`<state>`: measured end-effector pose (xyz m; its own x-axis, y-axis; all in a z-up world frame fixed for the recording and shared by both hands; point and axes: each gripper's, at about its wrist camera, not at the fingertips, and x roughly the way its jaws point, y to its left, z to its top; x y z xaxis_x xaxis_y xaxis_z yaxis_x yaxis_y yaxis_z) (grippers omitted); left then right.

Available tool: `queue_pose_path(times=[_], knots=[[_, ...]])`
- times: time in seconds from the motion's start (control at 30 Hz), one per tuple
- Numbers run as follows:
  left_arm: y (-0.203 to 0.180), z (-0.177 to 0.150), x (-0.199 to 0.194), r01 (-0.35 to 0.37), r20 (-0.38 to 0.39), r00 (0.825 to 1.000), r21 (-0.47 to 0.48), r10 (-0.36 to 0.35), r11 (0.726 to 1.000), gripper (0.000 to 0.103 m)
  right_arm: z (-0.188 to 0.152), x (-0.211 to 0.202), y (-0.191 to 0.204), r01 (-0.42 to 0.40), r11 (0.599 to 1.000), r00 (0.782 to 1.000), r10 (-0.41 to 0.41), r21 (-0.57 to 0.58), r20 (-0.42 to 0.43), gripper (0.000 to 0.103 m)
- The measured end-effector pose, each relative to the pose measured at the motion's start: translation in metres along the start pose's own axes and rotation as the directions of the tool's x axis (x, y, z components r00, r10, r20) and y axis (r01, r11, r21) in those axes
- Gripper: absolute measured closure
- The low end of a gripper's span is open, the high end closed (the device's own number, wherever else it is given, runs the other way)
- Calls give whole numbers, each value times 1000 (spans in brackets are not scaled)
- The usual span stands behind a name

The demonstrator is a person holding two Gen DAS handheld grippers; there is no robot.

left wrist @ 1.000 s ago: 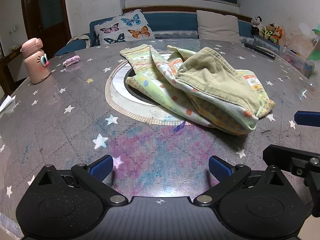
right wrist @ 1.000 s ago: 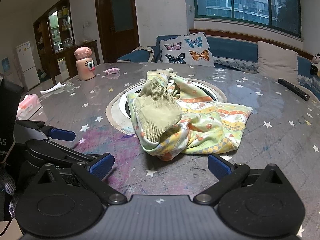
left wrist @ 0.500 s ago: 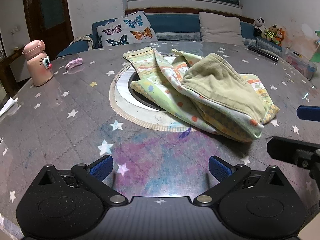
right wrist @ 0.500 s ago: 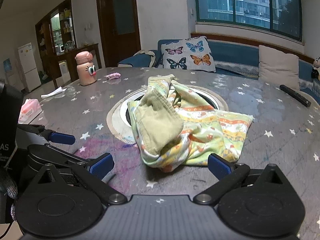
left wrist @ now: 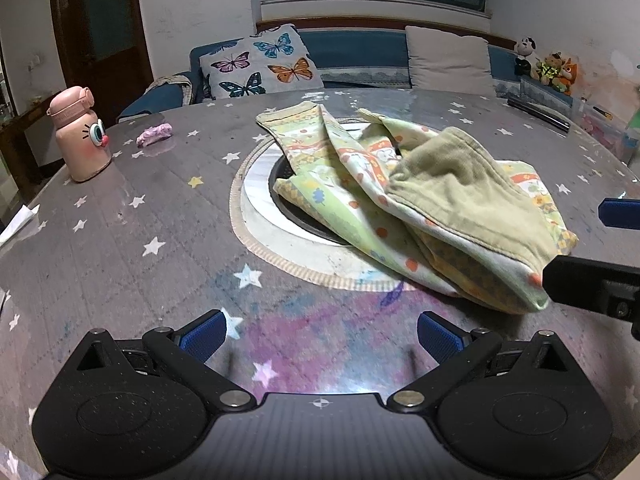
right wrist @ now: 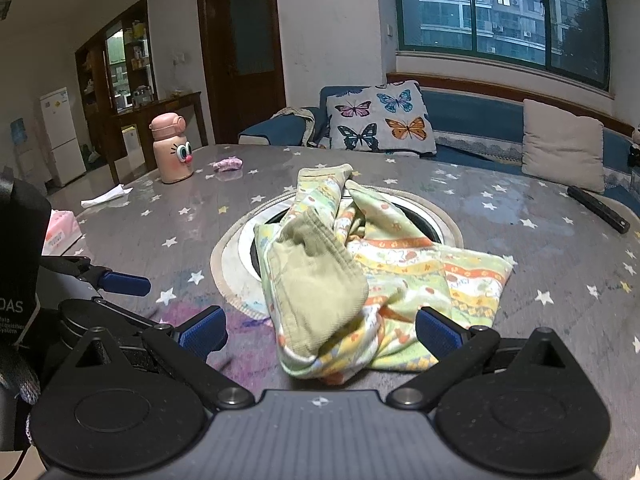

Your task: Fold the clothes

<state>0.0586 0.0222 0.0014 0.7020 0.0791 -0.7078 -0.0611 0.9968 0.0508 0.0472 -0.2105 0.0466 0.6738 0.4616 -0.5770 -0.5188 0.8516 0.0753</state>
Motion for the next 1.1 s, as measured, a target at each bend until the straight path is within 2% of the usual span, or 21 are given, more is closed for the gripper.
queue_pose_path(times=[0.27,0.47,0.73,0.87,1.0,1.1], knots=[[24,23,4,-48,36,998,-37,49,998,0,15,17,0,-12,1000,1000,12,-19,-2,1],[44,45,4,-82,72,994,-66,87,994,0,22,35,5,-64,997,998,62,-46,-30,4],[40,69,14,-31,95,995,-57,37,998,0,10,48,30,-169,980,982,160,-101,-98,11],[32,81,24,3,96,995,-46,1,999,1,6,43,37,-199,970,978,187,-138,-96,12],[28,98,36,25,103,995,-42,-20,999,7,18,35,22,-193,974,980,186,-121,-65,12],[27,110,47,36,103,994,-36,-32,999,9,30,30,5,-156,981,988,154,-112,-29,12]])
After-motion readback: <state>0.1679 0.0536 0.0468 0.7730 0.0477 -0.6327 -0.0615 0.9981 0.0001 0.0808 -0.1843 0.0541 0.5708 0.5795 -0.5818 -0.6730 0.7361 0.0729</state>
